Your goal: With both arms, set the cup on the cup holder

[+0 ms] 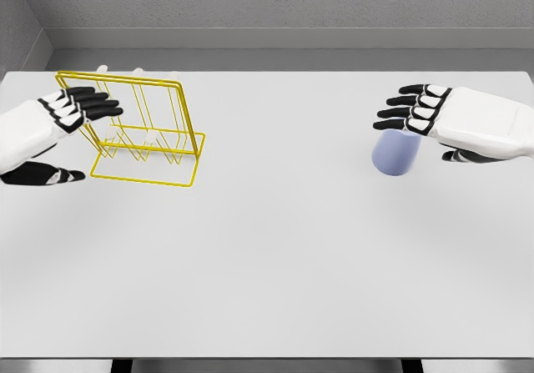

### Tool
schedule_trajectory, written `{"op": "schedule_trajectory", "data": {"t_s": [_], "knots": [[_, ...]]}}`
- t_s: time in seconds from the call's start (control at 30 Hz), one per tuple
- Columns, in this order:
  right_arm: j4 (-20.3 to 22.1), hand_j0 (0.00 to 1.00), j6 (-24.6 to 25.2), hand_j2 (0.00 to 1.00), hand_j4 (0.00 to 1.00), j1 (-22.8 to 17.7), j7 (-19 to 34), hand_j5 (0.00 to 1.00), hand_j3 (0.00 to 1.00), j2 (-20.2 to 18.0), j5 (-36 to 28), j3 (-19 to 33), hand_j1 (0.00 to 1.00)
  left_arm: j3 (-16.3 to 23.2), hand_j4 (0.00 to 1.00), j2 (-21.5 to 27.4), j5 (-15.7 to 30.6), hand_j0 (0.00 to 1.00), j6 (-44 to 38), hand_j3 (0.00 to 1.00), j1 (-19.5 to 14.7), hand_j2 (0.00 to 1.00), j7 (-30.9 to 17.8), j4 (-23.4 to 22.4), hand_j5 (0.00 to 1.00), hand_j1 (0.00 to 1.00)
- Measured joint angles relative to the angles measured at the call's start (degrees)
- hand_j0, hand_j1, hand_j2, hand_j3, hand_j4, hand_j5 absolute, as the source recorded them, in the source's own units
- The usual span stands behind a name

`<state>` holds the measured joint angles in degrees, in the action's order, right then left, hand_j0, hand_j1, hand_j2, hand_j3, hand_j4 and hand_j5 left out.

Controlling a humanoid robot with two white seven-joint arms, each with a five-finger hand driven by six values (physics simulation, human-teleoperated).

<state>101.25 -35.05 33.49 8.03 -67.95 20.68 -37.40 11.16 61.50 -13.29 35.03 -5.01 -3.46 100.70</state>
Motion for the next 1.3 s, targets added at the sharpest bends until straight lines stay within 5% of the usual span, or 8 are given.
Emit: {"op": "schedule_trajectory", "data": {"t_s": [0.2, 0.3, 0.43, 0.57, 0.87, 1.3], "knots": [[0.0, 1.0, 0.0, 1.0, 1.0, 0.18, -0.18, 1.0, 1.0, 0.04, -0.21, 0.07, 1.0, -0.05, 1.0, -0.52, 0.33, 1.0, 0.0, 1.0, -0.18, 1.0, 0.21, 0.6, 1.0, 1.0], [-1.2, 1.0, 0.03, 1.0, 1.0, 9.75, 1.37, 1.0, 1.0, 0.05, -1.21, 0.29, 1.0, -0.1, 1.0, -0.83, 0.37, 1.0, 0.0, 1.0, -0.09, 1.0, 0.24, 0.65, 1.0, 1.0], [-2.58, 1.0, 0.01, 1.0, 1.0, 15.15, 10.96, 1.0, 1.0, 1.22, -1.35, -0.67, 1.0, -0.18, 1.0, -1.65, 0.5, 1.0, 0.0, 1.0, -0.79, 1.0, 0.32, 1.22, 1.0, 1.0], [-6.49, 1.0, 0.0, 1.0, 1.0, 22.49, 18.04, 1.0, 1.0, 3.49, -0.67, -6.23, 1.0, -0.23, 1.0, -2.02, 0.47, 1.0, -0.01, 1.0, -0.79, 1.0, 0.34, 1.5, 1.0, 1.0], [-16.18, 1.0, -0.08, 1.0, 1.0, 25.58, 23.22, 1.0, 1.0, 11.04, 3.35, -17.14, 1.0, 0.35, 1.0, -3.94, 0.88, 1.0, 0.0, 1.0, -0.26, 1.0, 0.38, 1.61, 1.0, 1.0], [-25.81, 1.0, -0.07, 1.0, 1.0, 25.93, 23.62, 1.0, 1.0, 18.86, 9.0, -21.06, 1.0, 18.26, 1.0, -4.6, 14.48, 1.0, 0.0, 1.0, -1.23, 1.0, 0.18, 1.11, 1.0, 1.0]]}}
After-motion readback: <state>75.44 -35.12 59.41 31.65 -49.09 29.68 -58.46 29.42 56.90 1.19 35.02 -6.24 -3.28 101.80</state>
